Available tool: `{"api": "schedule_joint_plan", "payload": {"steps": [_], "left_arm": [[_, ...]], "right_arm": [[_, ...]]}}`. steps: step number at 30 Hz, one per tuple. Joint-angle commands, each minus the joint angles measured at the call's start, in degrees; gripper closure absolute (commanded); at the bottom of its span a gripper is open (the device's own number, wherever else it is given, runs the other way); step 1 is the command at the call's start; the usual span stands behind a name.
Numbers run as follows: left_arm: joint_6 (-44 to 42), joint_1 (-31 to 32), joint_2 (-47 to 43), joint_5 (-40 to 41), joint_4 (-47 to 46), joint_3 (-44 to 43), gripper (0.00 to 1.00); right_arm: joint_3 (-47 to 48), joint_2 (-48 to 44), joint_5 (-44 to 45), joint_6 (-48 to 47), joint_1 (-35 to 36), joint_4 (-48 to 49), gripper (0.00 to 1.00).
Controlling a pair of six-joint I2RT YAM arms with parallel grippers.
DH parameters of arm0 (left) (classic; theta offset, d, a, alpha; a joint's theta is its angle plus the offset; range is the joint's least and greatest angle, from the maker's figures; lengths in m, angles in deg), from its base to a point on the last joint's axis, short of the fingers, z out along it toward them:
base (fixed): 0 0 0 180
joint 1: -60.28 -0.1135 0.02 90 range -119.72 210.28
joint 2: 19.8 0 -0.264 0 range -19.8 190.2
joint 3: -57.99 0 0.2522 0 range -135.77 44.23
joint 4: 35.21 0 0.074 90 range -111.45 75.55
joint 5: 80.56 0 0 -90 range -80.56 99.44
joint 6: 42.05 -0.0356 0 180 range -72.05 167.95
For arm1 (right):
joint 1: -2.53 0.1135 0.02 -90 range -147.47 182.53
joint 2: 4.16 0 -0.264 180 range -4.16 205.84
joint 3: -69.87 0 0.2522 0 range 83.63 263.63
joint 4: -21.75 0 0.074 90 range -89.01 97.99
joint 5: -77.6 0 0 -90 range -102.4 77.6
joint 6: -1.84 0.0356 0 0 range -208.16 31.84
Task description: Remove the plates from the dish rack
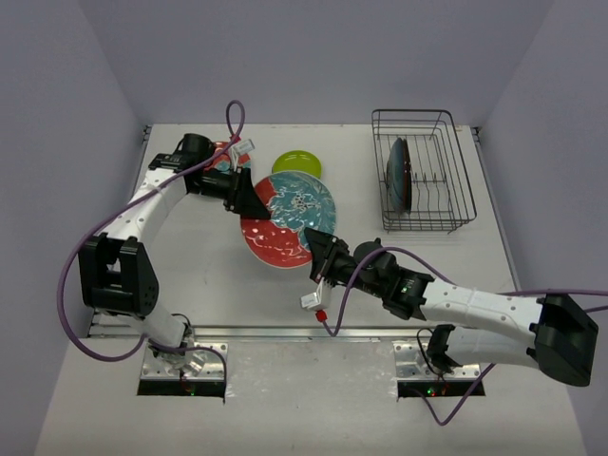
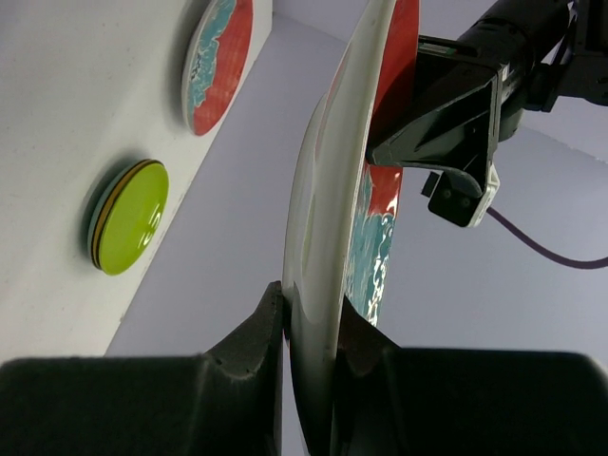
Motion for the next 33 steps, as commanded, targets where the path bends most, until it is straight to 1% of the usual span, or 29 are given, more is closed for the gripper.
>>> {"api": "schedule_joint_plan", "payload": {"steps": [1, 4, 5, 6, 8, 9, 10, 13, 16, 17, 18, 19, 20, 21, 22, 24, 26, 28, 31, 33], "left_arm": [[-4.4, 0.41, 0.44, -4.21, 1.53, 0.9, 0.62], [-4.13, 0.41, 0.54, -5.21, 1.55, 0.68, 0.84], [-4.07, 0.41, 0.67, -5.67, 1.68, 0.68, 0.94], [-4.0, 0.36, 0.8, -5.98, 1.71, 0.68, 0.99], [-3.97, 0.17, 0.95, -6.59, 1.78, 0.52, 1.0], [-3.83, 0.15, 0.96, -6.86, 1.79, 0.5, 1.0], [-3.6, -0.41, 0.96, -7.11, 1.55, 0.44, 1.0], [-1.08, -5.36, 1.84, -9.01, -0.48, -0.64, 1.0], [5.08, -14.41, 4.74, -8.98, -5.4, -4.29, 1.0], [7.35, -16.34, 5.61, -7.45, -7.61, -5.31, 1.0], [10.16, -18.11, 6.32, -6.67, -10.31, -5.91, 1.0], [15.78, -19.7, 7.02, -5.52, -13.96, -5.74, 1.0], [21.34, -21.72, 7.68, -3.55, -19.82, -5.3, 1.0], [24.35, -23.34, 8.16, -1.75, -24.96, -5.17, 1.0], [26.6, -24.1, 9.39, 0.53, -26.97, -5.47, 1.0], [28.48, -25.24, 12.58, 4.51, -29.75, -8.11, 1.0], [29.78, -25.42, 14.93, 6.67, -31.39, -9.52, 1.0], [32.18, -25.6, 18.91, 9.15, -34.08, -11.07, 1.0], [34.35, -25.89, 23.01, 10.36, -38.21, -13.99, 1.0], [36.25, -25.89, 26.42, 10.22, -39.41, -15.48, 1.0]], "right_arm": [[2.8, -1.16, -0.38, -2.88, 0.39, 20.83, 1.0], [2.53, -1.16, -0.32, -2.97, 0.47, 20.58, 1.0], [2.47, -1.16, -0.19, -2.97, 0.41, 20.25, 1.0], [2.45, -1.05, 0.3, -3.02, 0.39, 20.12, 1.0], [2.37, -0.75, 1.63, -3.05, 0.47, 20.01, 0.97], [2.36, -0.65, 2.18, -3.05, 0.41, 20.0, 0.92], [2.3, -0.69, 2.74, -2.99, 0.45, 19.81, 0.83], [2.53, -1.68, 5.18, -1.39, 0.48, 16.86, 0.41], [2.13, -2.98, 7.81, 1.24, 0.38, 14.82, 0.11], [1.93, -3.46, 8.58, 1.77, 0.33, 14.0, 0.06], [1.75, -3.83, 9.41, 2.35, 0.3, 13.19, 0.02], [1.57, -4.1, 10.29, 3.09, 0.22, 12.49, 0.01], [1.22, -4.36, 11.65, 3.75, 0.04, 11.96, 0.01], [0.83, -4.54, 13.05, 4.15, -0.18, 11.65, 0.01], [0.56, -4.67, 13.94, 4.89, -0.4, 11.47, 0.01], [1.05, -5.29, 16.11, 7.97, -1.19, 9.76, 0.01], [2.77, -5.77, 18.94, 13.65, -1.63, 3.41, 0.01], [6.83, -5.67, 21.72, 21.15, -2.94, -5.37, 0.01], [10.32, -5.61, 23.27, 26.98, -5.37, -12.41, 0.01], [11.43, -5.64, 24.02, 29.6, -6.44, -14.71, 0.01]]}}
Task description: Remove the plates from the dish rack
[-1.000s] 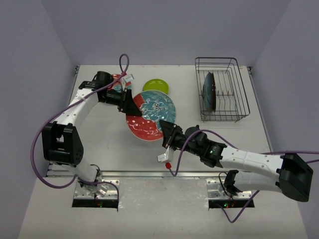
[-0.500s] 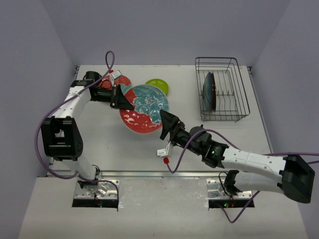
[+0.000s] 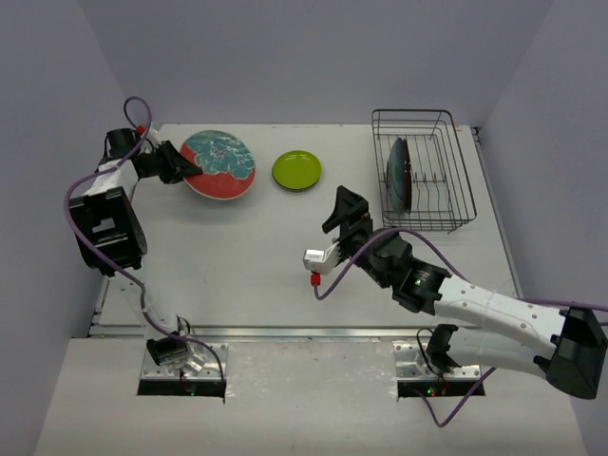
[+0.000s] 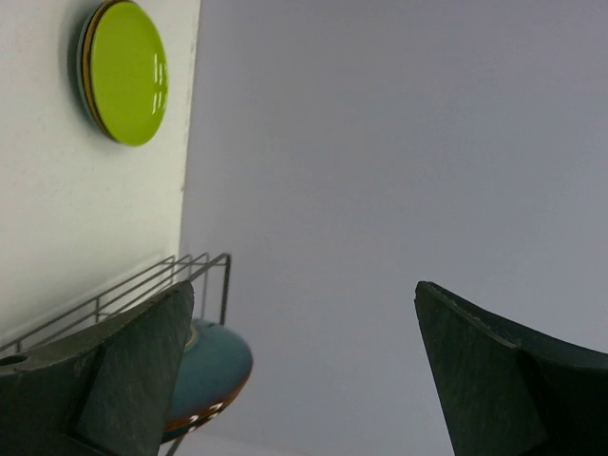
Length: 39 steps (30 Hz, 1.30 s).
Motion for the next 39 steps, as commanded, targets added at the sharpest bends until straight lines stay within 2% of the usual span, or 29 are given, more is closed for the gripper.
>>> {"api": "schedule_joint_plan", "payload": {"steps": [1, 12, 18, 25, 27, 29, 33, 35, 39], "left_arm": [[8.26, 0.66, 3.67, -5.02, -10.51, -6.84, 1.0], [17.16, -0.68, 12.86, -6.32, -20.49, -13.23, 1.0], [15.0, -0.82, 15.72, -3.65, -16.78, -15.5, 1.0], [11.26, -0.82, 15.8, -1.51, -13.46, -14.08, 0.95], [10.2, -0.82, 15.42, -0.61, -12.7, -13.67, 0.91], [9.04, -0.82, 15.23, 0.42, -10.75, -13.66, 0.82], [4.33, -0.82, 13.78, 5.54, -5.6, -14.5, 0.54], [2.26, -0.82, 12.82, 8.62, -3.35, -14.68, 0.49], [-2.43, -0.64, 9.37, 20.23, 0.95, -14.78, 0.41]], "right_arm": [[5.43, -1.15, 5.01, 11.71, -2.68, -8.25, 0.01], [4.42, -3.63, 5.67, 15.88, -5.49, -13.25, 0.01], [4.54, -3.77, 5.34, 16.88, -5.58, -13.25, 0.01], [5.68, -3.3, 5.1, 17.81, -5.6, -14.81, 0.01], [7.05, -2.64, 5.34, 19.18, -5.69, -15.18, 0.01], [8.71, -2.07, 5.34, 20.57, -5.7, -16.32, 0.01], [11.89, -1.53, 5.62, 25.07, -5.97, -18.29, 0.01], [13.38, -1.31, 5.75, 27.19, -6.41, -19.02, 0.01], [18.13, -0.07, 5.22, 34.96, -8.76, -21.37, 0.01]]}}
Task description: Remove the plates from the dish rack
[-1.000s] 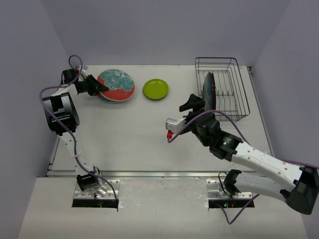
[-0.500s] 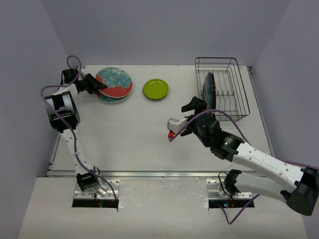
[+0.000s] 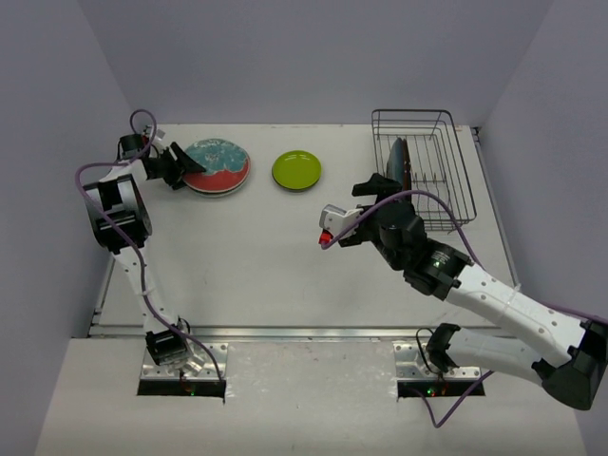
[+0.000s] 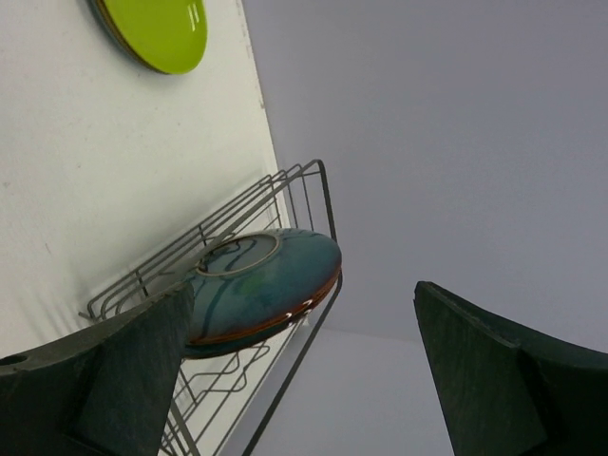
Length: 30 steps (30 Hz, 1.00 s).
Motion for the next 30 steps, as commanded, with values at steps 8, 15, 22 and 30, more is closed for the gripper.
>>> {"api": "schedule_joint_plan", "payload": {"steps": [8, 15, 22, 30], "left_arm": [[-16.92, 6.21, -15.22, 38.13, 6.59, -1.61, 0.32], [-22.1, 14.36, -21.45, 54.21, 3.86, 2.51, 0.27], [-24.36, 18.1, -33.92, 50.97, -2.21, 12.33, 0.26], [-26.98, 24.13, -46.91, 48.12, -2.71, 21.6, 0.25]], "right_arm": [[19.72, 5.85, -3.38, 23.81, -7.84, -11.79, 0.01], [27.86, 9.87, -7.83, 39.41, -18.39, -20.86, 0.01], [37.45, 22.15, -35.01, 56.11, -47.35, -39.12, 0.2], [40.69, 32.14, -53.67, 50.82, -57.87, -40.45, 0.43]]}}
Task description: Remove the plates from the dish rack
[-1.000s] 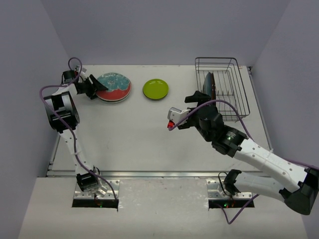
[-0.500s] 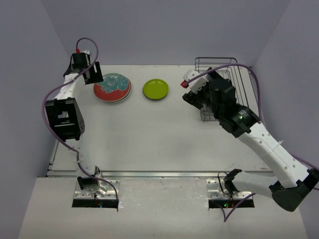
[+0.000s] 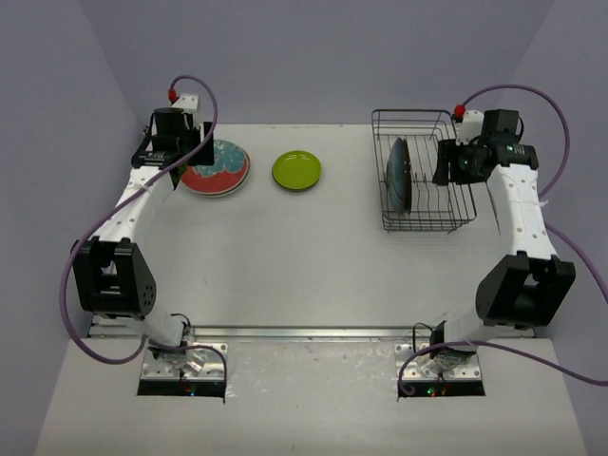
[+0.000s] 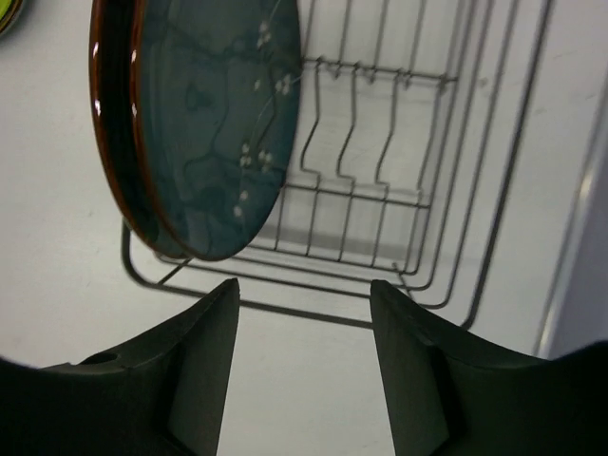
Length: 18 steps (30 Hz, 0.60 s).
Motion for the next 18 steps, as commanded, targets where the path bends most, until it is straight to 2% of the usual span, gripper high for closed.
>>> {"api": "schedule_joint_plan", "payload": {"steps": [1, 4, 7, 18], "left_arm": [[-2.01, 3.14, -6.76, -1.53, -3.33, 2.49, 0.25], [-1.66, 3.46, -8.4, -2.39, -2.61, 3.81, 0.25], [-1.14, 3.61, -9.17, -3.39, -2.04, 4.75, 0.25], [-0.06, 3.91, -8.53, -4.8, -1.36, 4.11, 0.24]], "right_arm": [[4.68, 2.23, -16.1, -2.13, -0.25, -3.08, 0.44], [5.18, 3.56, -20.98, -3.17, -0.54, -3.33, 0.43], [5.68, 4.44, -22.26, -3.27, -0.54, -3.59, 0.44], [10.29, 9.4, -19.52, -3.53, -0.54, -3.68, 0.46]]}}
